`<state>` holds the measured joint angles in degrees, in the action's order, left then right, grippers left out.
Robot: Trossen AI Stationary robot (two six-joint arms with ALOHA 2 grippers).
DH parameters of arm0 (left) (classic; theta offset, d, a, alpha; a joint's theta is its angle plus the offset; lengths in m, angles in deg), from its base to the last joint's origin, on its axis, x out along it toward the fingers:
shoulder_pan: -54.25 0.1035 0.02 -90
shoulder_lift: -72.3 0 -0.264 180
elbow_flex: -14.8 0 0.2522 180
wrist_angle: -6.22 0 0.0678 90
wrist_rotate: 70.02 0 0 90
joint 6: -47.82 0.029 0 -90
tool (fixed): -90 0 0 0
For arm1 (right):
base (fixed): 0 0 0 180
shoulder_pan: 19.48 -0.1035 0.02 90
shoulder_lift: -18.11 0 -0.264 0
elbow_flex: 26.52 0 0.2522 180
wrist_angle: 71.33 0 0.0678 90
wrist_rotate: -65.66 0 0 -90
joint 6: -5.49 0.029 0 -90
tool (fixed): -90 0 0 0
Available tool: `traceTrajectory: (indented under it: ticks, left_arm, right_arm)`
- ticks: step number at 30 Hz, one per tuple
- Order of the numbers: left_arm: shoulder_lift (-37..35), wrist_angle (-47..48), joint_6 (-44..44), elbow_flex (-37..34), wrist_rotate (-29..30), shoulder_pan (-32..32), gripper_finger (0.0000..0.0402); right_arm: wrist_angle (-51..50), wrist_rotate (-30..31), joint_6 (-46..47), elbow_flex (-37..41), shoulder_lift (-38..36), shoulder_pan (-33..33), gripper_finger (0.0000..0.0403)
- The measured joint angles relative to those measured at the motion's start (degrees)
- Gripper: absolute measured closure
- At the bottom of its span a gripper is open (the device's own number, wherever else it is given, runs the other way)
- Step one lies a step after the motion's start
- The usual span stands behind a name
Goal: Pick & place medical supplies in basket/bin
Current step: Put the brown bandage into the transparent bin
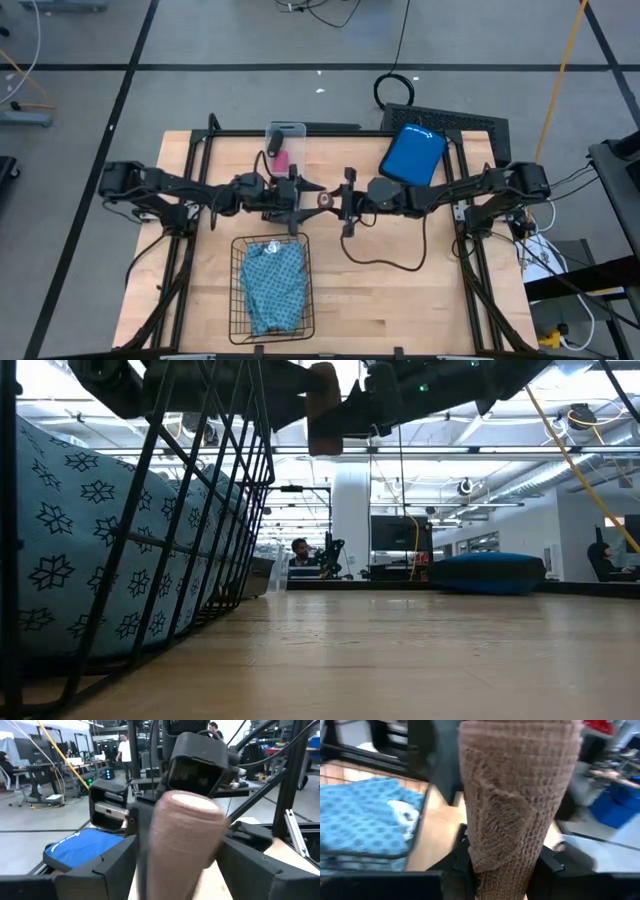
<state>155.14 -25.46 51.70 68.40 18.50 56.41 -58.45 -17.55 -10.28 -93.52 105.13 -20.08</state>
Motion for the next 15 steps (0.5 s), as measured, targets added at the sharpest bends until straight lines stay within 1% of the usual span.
traceTrajectory:
  ticks: [2,7,12,15]
  left_arm:
    - [0.9,-0.9,0.0,0.0,-0.5,0.4,0.0133]
    - [2.2,-2.2,0.3,0.1,-0.4,0.4,0.0133]
    - [2.7,-1.6,0.4,1.3,-0.2,0.4,0.0133]
    - [2.8,-1.2,0.5,2.0,-0.2,0.4,0.0144]
  right_arm:
    - [0.2,-2.1,0.1,0.0,0.4,0.0,0.0299]
    - [0.9,-2.2,0.1,0.0,1.0,0.2,0.03]
    - [1.2,-2.4,0.1,0.0,0.9,0.3,0.0299]
    - [1.1,-2.4,0.1,0.0,1.0,0.3,0.0299]
